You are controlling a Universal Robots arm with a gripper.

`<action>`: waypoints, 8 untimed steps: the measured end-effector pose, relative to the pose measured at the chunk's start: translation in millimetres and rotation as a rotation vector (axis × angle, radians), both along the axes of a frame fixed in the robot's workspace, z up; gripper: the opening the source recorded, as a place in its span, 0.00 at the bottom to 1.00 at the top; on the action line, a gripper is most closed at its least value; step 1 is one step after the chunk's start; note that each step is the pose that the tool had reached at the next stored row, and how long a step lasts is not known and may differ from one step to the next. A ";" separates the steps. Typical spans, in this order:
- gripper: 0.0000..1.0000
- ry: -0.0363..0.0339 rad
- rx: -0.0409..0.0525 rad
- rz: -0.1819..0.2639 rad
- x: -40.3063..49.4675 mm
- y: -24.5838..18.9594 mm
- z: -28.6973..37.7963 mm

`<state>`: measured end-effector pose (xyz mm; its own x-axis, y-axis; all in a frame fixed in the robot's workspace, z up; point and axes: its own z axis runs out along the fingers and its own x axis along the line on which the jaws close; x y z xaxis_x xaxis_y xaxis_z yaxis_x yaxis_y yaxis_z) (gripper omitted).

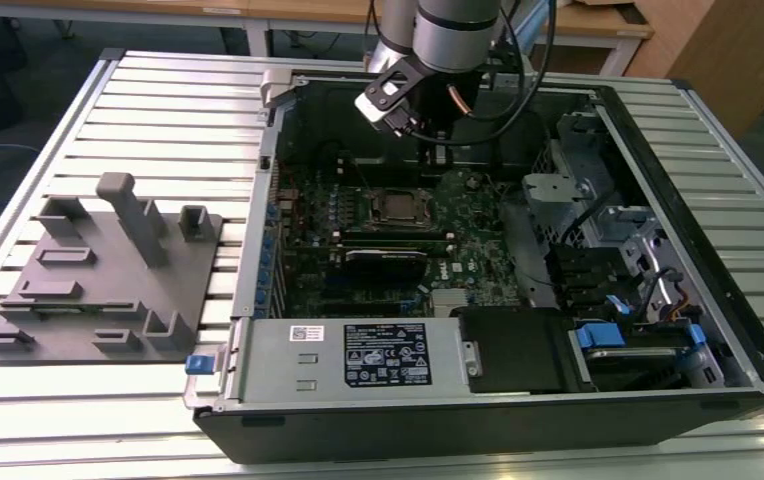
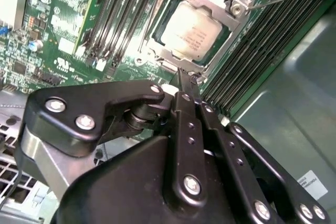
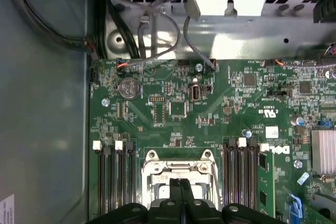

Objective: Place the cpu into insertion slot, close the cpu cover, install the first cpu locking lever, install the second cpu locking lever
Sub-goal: 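Close the cpu cover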

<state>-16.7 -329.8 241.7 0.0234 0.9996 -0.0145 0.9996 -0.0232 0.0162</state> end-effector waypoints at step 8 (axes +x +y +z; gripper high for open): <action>0.10 0.0140 -0.0002 0.000 0.0 0.0 -0.2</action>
